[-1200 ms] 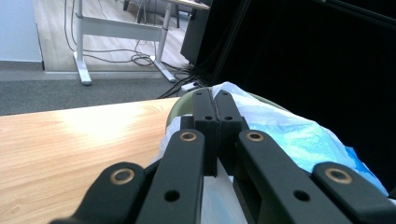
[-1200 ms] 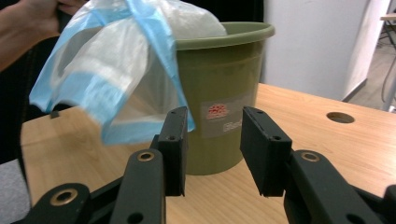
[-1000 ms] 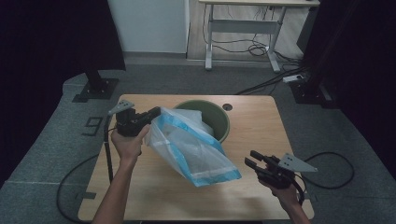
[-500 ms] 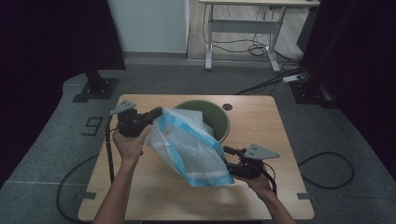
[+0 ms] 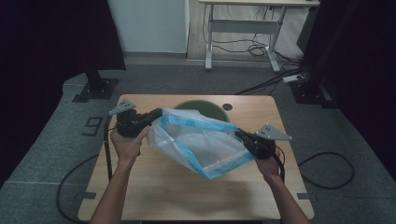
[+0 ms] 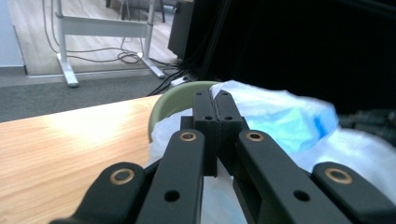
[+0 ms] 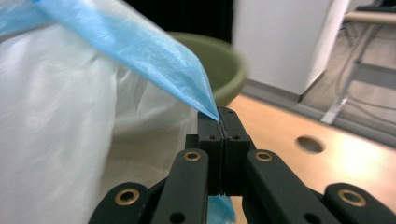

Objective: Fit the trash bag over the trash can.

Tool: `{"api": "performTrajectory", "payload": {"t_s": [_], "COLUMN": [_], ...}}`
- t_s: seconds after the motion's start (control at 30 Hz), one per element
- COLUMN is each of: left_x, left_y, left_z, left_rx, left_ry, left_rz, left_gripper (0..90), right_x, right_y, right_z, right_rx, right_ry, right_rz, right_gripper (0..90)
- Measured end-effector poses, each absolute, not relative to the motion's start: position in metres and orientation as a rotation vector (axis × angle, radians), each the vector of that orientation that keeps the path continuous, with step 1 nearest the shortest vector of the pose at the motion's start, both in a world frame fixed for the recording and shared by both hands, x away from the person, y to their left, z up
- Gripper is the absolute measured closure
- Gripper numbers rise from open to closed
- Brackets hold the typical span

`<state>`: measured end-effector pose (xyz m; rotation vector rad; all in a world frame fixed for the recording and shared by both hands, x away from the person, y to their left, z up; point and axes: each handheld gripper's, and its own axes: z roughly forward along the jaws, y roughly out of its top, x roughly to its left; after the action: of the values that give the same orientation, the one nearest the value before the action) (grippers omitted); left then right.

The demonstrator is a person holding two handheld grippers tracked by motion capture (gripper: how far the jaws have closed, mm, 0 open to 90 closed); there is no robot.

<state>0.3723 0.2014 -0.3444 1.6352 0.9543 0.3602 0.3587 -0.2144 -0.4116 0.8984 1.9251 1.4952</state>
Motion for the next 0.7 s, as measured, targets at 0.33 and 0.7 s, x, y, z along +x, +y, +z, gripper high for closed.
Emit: {"api": "performTrajectory", "payload": {"t_s": [0.33,0.7], "left_x": [0.405,0.442], "left_y": [0.208,0.21], "left_z": [-0.358,-0.385], "left_rx": [1.648,1.699], "left_ry": [1.013,1.122], "left_rz": [0.346,0.358], "left_gripper": [90.0,90.0], "right_x": [0.421,0.473], "right_y": [-0.21,-0.197], "right_z": [-0.39,-0.416], "right_rx": [0.899,0.947], "right_ry": [1.926,1.985], "right_rz": [1.435,1.388], "right_gripper": [86.6,87.8]}}
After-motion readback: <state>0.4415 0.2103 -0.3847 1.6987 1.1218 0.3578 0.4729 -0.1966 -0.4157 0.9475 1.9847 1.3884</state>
